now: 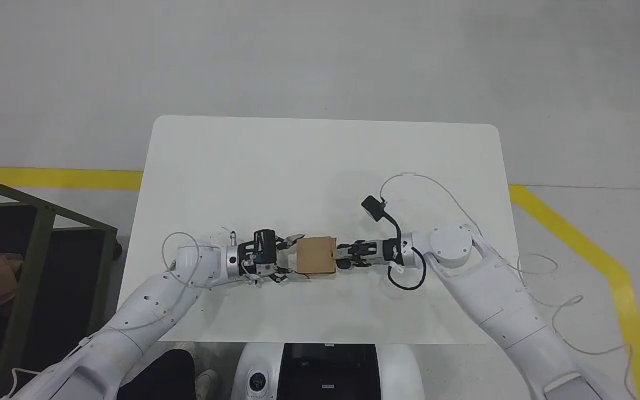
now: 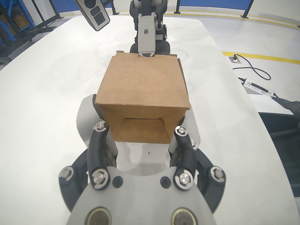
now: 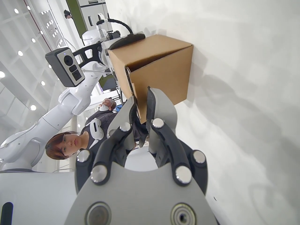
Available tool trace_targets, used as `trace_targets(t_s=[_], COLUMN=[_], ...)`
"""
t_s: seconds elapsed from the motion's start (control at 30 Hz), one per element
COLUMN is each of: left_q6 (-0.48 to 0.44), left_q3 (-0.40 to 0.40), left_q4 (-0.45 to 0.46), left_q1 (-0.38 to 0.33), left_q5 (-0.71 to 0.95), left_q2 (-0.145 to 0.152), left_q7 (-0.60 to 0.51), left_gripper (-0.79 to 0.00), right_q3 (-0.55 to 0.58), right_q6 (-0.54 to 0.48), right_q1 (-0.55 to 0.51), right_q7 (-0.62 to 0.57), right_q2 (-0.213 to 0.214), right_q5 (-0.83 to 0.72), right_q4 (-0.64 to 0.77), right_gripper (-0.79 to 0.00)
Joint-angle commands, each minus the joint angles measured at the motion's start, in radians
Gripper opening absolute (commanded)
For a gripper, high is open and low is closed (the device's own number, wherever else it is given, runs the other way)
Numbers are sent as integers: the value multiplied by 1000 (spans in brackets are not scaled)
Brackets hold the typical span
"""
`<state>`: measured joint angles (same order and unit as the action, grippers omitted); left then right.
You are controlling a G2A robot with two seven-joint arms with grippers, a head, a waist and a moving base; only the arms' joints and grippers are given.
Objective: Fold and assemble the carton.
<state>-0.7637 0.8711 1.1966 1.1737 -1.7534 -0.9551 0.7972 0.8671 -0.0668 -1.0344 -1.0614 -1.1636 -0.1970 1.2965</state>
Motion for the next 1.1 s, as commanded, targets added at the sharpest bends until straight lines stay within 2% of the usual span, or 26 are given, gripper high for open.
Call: trace_targets(t_s=[0.0, 0.23, 0.27, 0.4, 0.5, 0.63, 0.7, 0.77, 1.07], left_q6=[-1, 1, 0, -1, -3, -2, -1, -1, -2], left_q3=[0, -1, -1, -2, -2, -4, -5, -6, -9], left_q4=[-1, -4, -6, -8, -8, -5, -4, -4, -2], left_q1=[0, -1, -1, -2, -2, -2, -3, -3, -5], left_q5=[1, 4, 4, 5, 4, 2, 1, 1, 0], left_q2=[0, 1, 1, 1, 2, 2, 2, 2, 3], left_q7=[1, 3, 3, 2, 3, 4, 4, 4, 1], left_gripper=[-419, -416, -416, -416, -416, -419, -419, -416, -416], right_q3=[-7, -17, -14, 10, 30, 48, 51, 51, 8], right_q6=[-2, -12, -12, -6, 5, 12, 13, 9, -11], right_q1=[5, 20, 20, 9, -1, -4, -4, 1, 37], right_q7=[0, -3, -2, 3, 4, 14, 20, 22, 19], right_q2=[-3, -9, -9, 0, 8, 15, 16, 15, -3], right_q5=[-4, -8, -8, 3, 18, 41, 45, 48, 34], right_q4=[-6, -27, -29, -24, -8, 8, 12, 14, -12], right_gripper=[-745, -711, -696, -548, -526, -616, -733, -785, -785])
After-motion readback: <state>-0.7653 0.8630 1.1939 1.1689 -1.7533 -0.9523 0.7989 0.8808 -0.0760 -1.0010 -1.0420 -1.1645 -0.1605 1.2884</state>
